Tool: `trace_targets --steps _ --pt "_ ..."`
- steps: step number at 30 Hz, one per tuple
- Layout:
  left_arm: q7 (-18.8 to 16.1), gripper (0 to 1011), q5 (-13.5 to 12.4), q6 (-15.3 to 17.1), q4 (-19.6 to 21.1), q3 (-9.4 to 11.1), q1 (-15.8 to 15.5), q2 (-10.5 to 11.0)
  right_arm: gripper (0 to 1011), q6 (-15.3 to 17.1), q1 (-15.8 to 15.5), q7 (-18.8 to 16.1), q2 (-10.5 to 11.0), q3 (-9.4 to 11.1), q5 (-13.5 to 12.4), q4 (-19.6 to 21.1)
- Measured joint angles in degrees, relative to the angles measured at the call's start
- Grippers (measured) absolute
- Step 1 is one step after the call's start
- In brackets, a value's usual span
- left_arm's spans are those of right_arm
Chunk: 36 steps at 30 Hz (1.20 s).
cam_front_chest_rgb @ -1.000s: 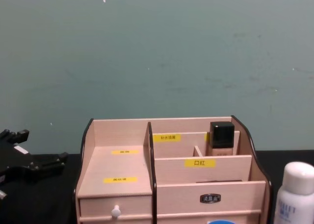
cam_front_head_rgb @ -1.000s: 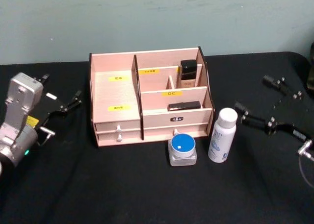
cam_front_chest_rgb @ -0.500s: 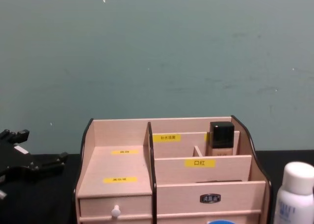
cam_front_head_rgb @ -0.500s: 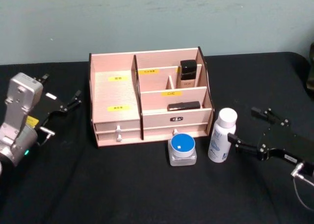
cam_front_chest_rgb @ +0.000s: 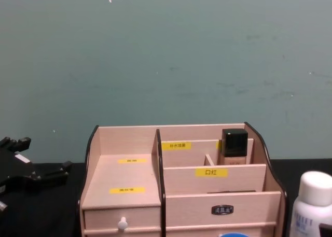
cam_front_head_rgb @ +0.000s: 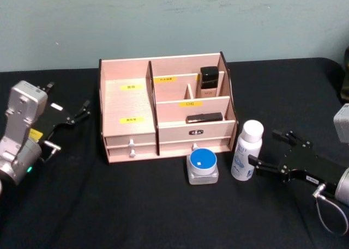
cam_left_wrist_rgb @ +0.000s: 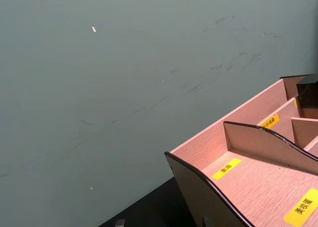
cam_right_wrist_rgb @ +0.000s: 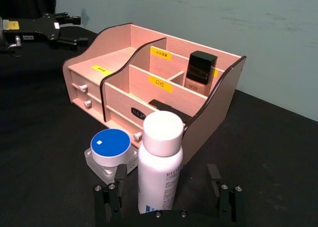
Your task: Pick up the facial cleanser and watermelon frost from the table and place them into the tiered storage box.
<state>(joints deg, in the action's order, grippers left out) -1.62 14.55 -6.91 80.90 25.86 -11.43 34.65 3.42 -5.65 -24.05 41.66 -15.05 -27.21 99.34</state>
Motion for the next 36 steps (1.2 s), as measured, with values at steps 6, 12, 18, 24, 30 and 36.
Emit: trace_targets --steps 6,12,18,24,30,36 --pt "0.0 1010 0.0 0.0 0.0 0.0 0.0 0.0 1002 -0.9 2.1 -2.2 -2.3 -0.1 0.0 -3.2" --pt "0.0 1010 0.0 0.0 0.0 0.0 0.0 0.0 1002 -0.9 3.7 -3.4 -3.5 -0.5 -0.1 -4.9" --pt "0.0 1010 0.0 0.0 0.0 0.0 0.0 0.0 1002 -0.8 5.1 -4.4 -4.4 -1.4 0.0 -6.2" --pt "0.0 1010 0.0 0.0 0.0 0.0 0.0 0.0 1002 -0.8 6.4 -5.0 -5.1 -2.2 0.3 -7.2" --pt "0.0 1010 0.0 0.0 0.0 0.0 0.0 0.0 1002 -1.0 8.2 -5.6 -6.2 -3.5 0.8 -9.0" --pt "0.0 1009 0.0 0.0 0.0 0.0 0.0 0.0 1002 -1.3 9.5 -5.7 -7.0 -4.1 1.2 -10.3"
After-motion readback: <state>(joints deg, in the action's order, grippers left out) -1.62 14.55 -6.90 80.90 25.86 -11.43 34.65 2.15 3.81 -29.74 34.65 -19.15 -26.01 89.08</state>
